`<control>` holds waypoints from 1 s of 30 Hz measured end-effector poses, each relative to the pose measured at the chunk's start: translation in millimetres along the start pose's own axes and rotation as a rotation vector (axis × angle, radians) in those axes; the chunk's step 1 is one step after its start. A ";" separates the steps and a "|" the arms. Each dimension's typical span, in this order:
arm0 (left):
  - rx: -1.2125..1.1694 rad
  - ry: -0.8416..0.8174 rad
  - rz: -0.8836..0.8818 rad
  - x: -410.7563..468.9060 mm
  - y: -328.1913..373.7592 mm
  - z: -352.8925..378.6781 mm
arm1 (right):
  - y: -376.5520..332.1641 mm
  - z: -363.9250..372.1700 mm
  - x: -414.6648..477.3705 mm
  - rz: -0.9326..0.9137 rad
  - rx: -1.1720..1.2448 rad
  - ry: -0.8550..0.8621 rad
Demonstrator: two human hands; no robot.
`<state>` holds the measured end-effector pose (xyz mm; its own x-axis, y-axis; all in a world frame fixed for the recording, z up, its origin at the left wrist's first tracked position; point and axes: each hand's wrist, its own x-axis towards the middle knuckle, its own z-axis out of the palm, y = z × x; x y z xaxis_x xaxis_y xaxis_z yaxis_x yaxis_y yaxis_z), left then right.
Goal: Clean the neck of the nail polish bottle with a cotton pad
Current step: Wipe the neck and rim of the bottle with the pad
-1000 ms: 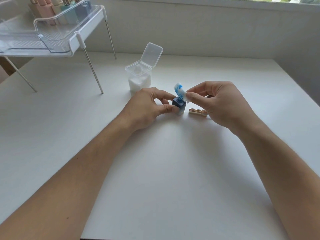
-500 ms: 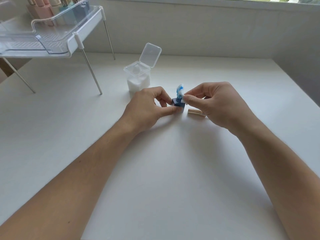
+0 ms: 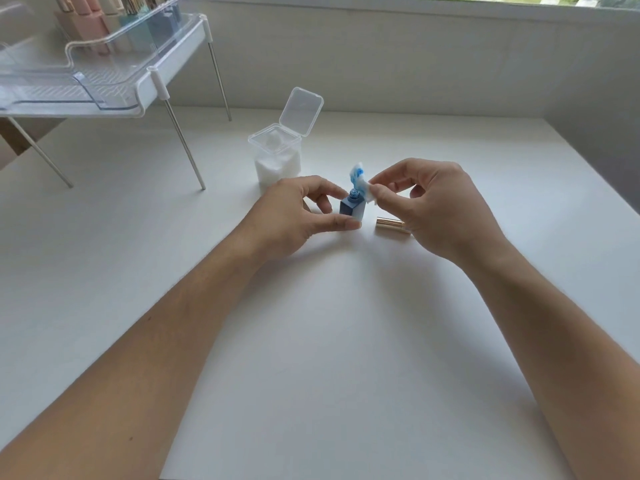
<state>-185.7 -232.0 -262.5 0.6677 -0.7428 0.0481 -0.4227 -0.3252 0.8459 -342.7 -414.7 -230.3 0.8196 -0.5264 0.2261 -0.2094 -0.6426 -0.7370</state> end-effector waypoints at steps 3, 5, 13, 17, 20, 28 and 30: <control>-0.037 -0.120 -0.003 -1.6 3.3 -6.3 | -0.7 2.2 -0.8 -0.014 -0.013 -0.012; -0.016 -0.136 0.016 -2.0 3.9 -8.5 | 0.2 3.1 -0.5 -0.015 -0.026 -0.011; 0.000 -0.084 0.044 -2.7 6.4 -3.6 | 1.4 4.5 -1.0 -0.012 -0.011 -0.021; -0.024 -0.029 0.028 -1.0 3.7 0.1 | 0.6 3.5 -1.8 -0.008 -0.009 -0.022; -0.033 0.018 0.025 -1.2 3.6 4.5 | -1.2 2.6 -3.0 -0.011 -0.005 -0.027; -0.035 0.053 -0.014 -2.3 5.5 10.3 | -2.6 -4.3 -3.3 -0.020 0.010 -0.071; -0.029 0.060 -0.017 -2.0 4.7 10.5 | -3.1 -6.6 -2.3 0.004 0.028 -0.081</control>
<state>-195.4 -238.2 -264.2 0.7110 -0.7002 0.0644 -0.3931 -0.3199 0.8620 -347.5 -415.2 -224.3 0.8594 -0.4817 0.1715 -0.1991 -0.6241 -0.7555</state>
